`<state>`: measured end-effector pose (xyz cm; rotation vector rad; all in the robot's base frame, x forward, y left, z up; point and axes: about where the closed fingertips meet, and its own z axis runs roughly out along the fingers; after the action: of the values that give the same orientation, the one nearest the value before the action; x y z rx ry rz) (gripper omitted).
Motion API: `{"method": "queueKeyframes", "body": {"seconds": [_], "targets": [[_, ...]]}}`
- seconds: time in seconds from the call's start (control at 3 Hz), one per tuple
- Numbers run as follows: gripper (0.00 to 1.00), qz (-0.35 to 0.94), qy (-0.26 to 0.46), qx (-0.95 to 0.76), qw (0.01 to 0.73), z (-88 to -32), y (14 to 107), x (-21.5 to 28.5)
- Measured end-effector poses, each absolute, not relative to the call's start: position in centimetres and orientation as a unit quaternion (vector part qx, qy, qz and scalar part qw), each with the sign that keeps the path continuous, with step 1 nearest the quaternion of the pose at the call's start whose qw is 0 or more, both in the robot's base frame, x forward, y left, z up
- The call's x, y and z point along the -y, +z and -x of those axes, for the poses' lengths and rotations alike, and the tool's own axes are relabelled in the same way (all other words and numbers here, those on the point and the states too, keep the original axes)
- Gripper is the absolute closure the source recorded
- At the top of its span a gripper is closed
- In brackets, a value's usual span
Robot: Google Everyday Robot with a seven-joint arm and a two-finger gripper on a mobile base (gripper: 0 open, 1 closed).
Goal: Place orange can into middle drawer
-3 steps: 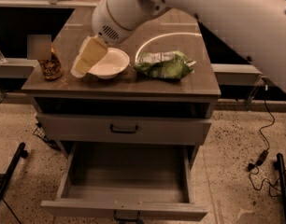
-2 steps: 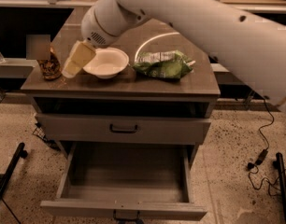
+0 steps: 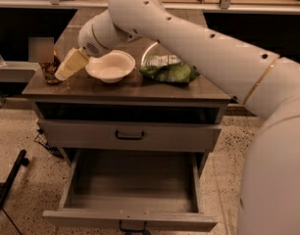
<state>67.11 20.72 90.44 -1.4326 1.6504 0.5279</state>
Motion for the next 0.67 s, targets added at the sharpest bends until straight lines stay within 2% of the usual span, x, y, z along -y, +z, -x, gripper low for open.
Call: {"method": "queueKeyframes", "body": {"seconds": [0.67], "targets": [[0.0,0.524,0.31,-0.657,0.444,-68.5,89.4,-24.0]]}}
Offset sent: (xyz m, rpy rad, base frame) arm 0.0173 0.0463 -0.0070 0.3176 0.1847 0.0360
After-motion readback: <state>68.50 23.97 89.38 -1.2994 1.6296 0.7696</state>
